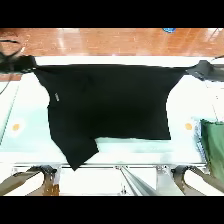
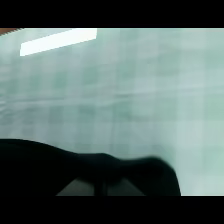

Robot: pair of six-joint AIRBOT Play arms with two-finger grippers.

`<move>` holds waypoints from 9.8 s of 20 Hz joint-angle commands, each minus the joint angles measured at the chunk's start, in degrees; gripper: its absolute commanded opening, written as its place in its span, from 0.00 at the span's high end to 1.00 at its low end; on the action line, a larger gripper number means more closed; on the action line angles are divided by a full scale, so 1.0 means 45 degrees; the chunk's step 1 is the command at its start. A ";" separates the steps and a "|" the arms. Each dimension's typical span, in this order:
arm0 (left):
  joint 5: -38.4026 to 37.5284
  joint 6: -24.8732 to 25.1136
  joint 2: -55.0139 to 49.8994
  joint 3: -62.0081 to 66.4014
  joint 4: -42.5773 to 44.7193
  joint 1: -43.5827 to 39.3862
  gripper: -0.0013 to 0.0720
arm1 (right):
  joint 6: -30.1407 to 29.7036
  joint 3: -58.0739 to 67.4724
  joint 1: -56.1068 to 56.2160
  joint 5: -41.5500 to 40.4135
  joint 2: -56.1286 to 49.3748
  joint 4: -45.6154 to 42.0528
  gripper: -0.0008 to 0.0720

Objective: Fold the shirts.

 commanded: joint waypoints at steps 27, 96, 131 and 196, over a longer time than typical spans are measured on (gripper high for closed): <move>-0.8097 0.2273 -0.6256 0.1768 -0.3444 0.1219 0.29 | 0.2011 0.3691 -0.0078 0.5571 -0.6479 -0.3993 0.43; -0.2259 0.2812 -0.4313 -0.0699 -0.8840 0.1953 0.95 | 0.0801 -0.0340 0.0228 0.0520 -0.3687 0.0345 0.96; 0.1428 0.1831 0.2982 -0.3487 -0.6552 -0.1797 0.29 | 0.0131 0.1817 -0.1700 0.0826 -0.7009 0.1564 0.41; -0.2215 0.2982 0.5595 -0.3070 -0.6586 -0.3351 0.95 | 0.1715 0.0015 0.9360 -0.3021 -0.1287 0.1821 0.96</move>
